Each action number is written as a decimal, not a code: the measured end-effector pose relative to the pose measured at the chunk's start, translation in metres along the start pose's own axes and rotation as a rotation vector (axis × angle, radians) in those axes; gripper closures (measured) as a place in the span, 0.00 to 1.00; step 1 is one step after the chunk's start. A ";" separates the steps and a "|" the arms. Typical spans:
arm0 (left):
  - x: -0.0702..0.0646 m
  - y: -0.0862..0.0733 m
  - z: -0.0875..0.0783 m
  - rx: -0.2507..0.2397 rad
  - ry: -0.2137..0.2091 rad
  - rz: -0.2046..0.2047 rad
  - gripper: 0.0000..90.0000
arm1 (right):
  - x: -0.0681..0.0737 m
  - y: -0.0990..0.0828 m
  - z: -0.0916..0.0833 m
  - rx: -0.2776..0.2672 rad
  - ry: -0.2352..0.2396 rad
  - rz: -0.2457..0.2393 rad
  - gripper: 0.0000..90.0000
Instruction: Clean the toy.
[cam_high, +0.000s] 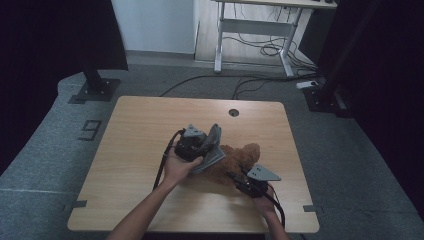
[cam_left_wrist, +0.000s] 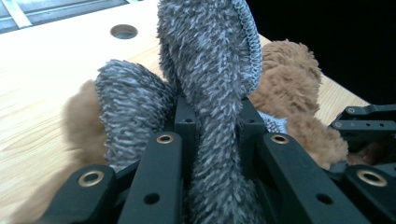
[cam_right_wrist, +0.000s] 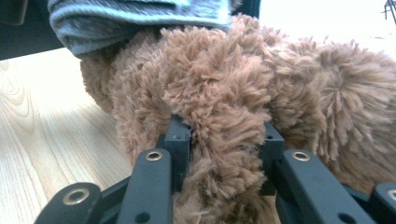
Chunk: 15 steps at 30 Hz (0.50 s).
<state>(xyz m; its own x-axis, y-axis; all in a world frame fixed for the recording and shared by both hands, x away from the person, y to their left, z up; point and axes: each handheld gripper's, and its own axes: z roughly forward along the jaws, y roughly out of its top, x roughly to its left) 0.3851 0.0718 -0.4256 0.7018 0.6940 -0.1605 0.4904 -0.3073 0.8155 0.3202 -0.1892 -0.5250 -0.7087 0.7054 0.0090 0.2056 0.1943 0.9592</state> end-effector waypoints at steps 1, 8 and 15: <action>0.003 -0.001 -0.004 -0.010 0.001 -0.007 0.84 | 0.000 0.000 0.000 0.001 0.000 0.001 0.74; 0.031 -0.016 -0.032 -0.048 0.049 -0.051 0.84 | 0.000 0.000 -0.001 0.002 0.000 0.004 0.74; 0.061 -0.041 -0.047 -0.061 0.057 -0.129 0.84 | 0.001 0.000 0.000 0.003 0.007 -0.002 0.73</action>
<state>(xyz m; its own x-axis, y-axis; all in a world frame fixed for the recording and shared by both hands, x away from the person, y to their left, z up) 0.3833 0.1575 -0.4427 0.6034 0.7617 -0.2361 0.5412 -0.1737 0.8227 0.3196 -0.1887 -0.5252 -0.7140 0.7001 0.0088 0.2058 0.1978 0.9584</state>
